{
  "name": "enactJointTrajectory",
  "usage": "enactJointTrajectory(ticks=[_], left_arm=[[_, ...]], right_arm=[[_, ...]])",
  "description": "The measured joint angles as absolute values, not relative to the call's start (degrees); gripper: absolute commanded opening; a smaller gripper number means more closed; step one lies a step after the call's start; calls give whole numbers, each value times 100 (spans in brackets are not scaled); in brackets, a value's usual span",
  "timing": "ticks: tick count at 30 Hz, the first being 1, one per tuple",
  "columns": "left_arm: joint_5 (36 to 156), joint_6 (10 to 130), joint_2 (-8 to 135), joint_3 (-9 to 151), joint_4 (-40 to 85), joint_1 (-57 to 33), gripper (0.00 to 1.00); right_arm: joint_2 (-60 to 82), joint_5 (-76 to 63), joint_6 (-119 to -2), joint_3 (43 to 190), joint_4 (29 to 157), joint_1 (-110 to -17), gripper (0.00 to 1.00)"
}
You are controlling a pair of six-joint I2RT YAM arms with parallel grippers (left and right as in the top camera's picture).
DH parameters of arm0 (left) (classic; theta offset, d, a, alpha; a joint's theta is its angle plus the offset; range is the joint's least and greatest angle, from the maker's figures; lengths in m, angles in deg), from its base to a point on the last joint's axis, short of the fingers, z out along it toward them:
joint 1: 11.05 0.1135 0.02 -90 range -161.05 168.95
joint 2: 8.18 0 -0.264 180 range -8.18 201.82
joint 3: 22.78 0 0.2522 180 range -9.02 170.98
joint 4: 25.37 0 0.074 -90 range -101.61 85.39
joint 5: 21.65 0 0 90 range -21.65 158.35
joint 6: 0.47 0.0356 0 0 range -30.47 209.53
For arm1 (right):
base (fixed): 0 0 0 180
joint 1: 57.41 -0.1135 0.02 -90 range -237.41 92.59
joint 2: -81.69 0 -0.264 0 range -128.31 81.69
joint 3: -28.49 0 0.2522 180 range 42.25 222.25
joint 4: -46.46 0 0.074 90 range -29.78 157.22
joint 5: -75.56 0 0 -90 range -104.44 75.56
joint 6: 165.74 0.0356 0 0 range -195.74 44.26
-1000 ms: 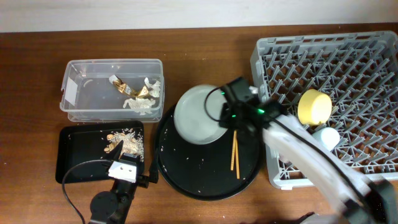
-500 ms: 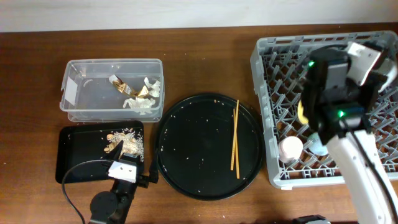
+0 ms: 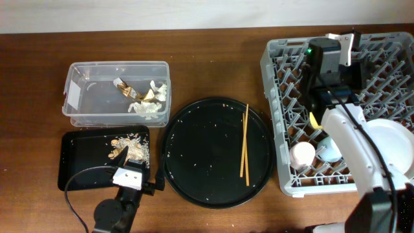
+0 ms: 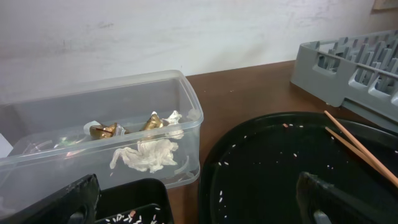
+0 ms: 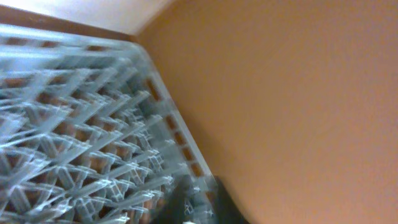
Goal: Sort waste into correct bins and load items into the dishwasher rack
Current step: 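Grasp the grey plate with the right gripper and stand it in the rack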
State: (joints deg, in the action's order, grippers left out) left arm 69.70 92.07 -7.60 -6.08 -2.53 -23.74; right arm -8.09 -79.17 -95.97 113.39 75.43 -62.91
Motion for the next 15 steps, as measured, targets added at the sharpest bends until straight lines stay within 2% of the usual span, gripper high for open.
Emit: enactJointTrajectory(ticks=[2, 5, 8, 11, 13, 15], left_arm=[[6972, 9207, -760, -608, -248, -2374, 99], [6972, 9207, -753, -610, -246, -2374, 99], [6970, 9207, -753, -610, -259, -2374, 99], [6991, 9207, -760, -612, -257, -2374, 99], [6987, 9207, -760, -614, -261, -2374, 99], [6989, 9207, -755, -614, -268, -2374, 99]], right_arm=[[-335, -6964, -8991, 11352, 8535, -6343, 87], [489, -5303, -7850, 11376, 9866, -6044, 88], [1206, -3235, -6301, 11413, 11282, -4592, 87], [1025, -1770, -5608, 11415, 12283, -2743, 73], [647, -936, -5422, 11415, 12655, -1510, 58], [126, -343, -5293, 11413, 12847, -555, 53]])
